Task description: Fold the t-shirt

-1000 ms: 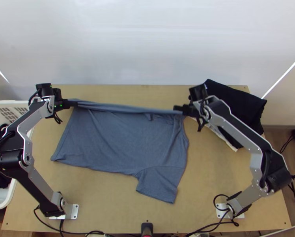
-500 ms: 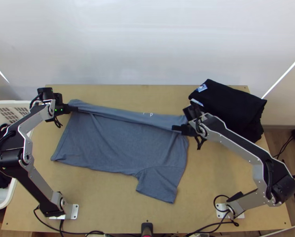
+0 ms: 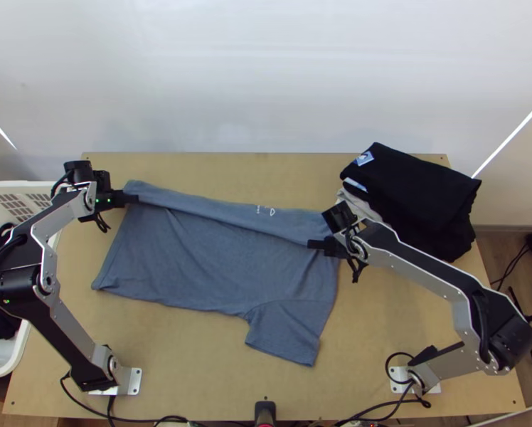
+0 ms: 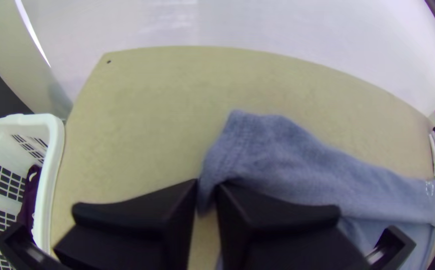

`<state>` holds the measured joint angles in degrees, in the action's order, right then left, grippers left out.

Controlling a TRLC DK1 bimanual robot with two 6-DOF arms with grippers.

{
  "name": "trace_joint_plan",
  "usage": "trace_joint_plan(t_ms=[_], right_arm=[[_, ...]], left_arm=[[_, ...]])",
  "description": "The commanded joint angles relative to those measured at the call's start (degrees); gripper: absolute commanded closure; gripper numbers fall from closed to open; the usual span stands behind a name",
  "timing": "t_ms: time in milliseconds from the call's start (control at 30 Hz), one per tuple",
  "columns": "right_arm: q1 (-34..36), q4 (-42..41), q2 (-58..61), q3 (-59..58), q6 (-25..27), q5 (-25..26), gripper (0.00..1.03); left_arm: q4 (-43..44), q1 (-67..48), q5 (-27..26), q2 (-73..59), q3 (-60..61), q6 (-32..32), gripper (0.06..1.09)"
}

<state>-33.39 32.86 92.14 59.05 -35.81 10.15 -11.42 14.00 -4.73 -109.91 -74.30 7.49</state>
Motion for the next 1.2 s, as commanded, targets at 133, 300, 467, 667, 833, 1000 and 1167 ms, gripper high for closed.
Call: trace_joint_plan(t_ms=[133, 300, 467, 667, 833, 1000, 1167], right_arm=[[-5.3, 0.8, -8.6, -3.9, 0.6, 1.1, 0.12], [-9.9, 16.5, -18.4, 0.2, -16.3, 1.1, 0.12], [-18.6, 28.6, -25.3, -3.0, -22.8, 1.7, 0.12], [-24.4, 28.6, -30.3, -12.2, -33.0, 0.9, 0.12], [-24.4, 17.2, -31.8, -19.2, -42.0, -0.4, 0.13], [-25.9, 12.7, -25.0, -18.5, -42.8, -1.1, 0.24], [-28.5, 11.5, -19.5, -18.1, -43.0, -2.3, 0.26]], left_arm=[[1.8, 0.8, -0.2, 6.1, 0.1, -3.4, 0.11], [-0.4, 1.9, -0.4, 8.3, -0.2, -4.7, 0.11], [-2.6, 2.6, -0.5, 10.3, 0.0, -5.9, 0.11], [-5.7, 5.2, -0.5, 13.9, 0.8, -7.8, 0.11], [-6.9, 6.8, -0.5, 18.3, 4.1, -8.2, 0.11], [-7.4, 7.2, -0.5, 21.9, 7.3, -8.3, 0.11], [-7.4, 6.6, -0.5, 23.6, 9.4, -9.3, 0.11]])
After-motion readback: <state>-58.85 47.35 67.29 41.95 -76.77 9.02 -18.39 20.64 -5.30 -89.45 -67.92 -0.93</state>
